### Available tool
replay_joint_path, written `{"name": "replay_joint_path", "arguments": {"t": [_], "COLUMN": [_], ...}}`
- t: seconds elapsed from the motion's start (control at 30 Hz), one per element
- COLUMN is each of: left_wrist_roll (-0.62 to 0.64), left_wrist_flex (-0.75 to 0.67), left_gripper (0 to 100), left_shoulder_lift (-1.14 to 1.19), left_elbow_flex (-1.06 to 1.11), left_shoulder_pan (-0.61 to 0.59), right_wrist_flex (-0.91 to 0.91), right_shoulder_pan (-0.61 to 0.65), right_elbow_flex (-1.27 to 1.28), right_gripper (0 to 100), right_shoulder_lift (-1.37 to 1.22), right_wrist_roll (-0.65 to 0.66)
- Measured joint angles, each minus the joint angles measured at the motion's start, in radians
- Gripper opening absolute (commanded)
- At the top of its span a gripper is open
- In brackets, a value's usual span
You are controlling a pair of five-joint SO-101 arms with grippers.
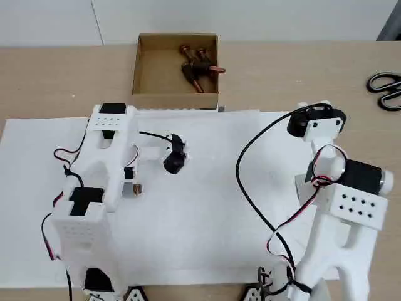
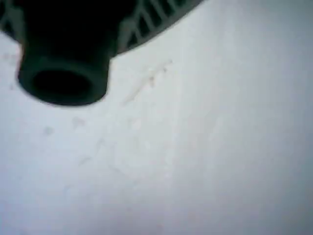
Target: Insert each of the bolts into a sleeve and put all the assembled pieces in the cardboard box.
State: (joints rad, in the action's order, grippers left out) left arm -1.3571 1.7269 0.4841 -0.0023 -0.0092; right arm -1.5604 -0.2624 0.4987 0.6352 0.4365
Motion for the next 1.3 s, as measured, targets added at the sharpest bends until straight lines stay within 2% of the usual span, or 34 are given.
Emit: {"name": "replay_joint_path", "arguments": {"t": [0.23,0.37,0.5,0.6,0.83,1.07,1.17,1.3], "left_wrist_roll": [0.000,0.008,0.074,0.183,0.562,0.655,0.776,0.951], "left_wrist_flex": [-0.003,-0.003,-0.003,0.000,0.003,0.006,-0.038,-0.158], "left_gripper": [1,1,1,1,1,1,1,1], "left_shoulder_lift": [-0.060,-0.212,-0.385,-0.497,-0.709,-0.872,-0.959,-1.132], "left_elbow_flex": [-0.011,-0.011,-0.011,-0.011,-0.011,-0.009,0.044,0.207], "left_shoulder_pan": [0.009,0.012,0.040,0.049,0.060,0.060,0.060,0.061], "right_wrist_flex": [-0.037,-0.091,-0.110,-0.110,-0.110,-0.109,-0.078,0.023], "right_shoulder_pan": [0.000,0.002,0.066,0.132,0.245,0.262,0.270,0.272], "right_elbow_flex": [-0.040,-0.135,-0.176,-0.176,-0.176,-0.077,-0.026,0.077], "right_gripper": [0.4,0.4,0.4,0.6,0.6,0.4,0.4,0.4], "right_shoulder_lift": [0.000,0.003,0.015,0.064,0.209,0.342,0.419,0.535], "right_wrist_roll": [0.000,0.000,0.000,0.000,0.000,0.000,-0.008,-0.084]}}
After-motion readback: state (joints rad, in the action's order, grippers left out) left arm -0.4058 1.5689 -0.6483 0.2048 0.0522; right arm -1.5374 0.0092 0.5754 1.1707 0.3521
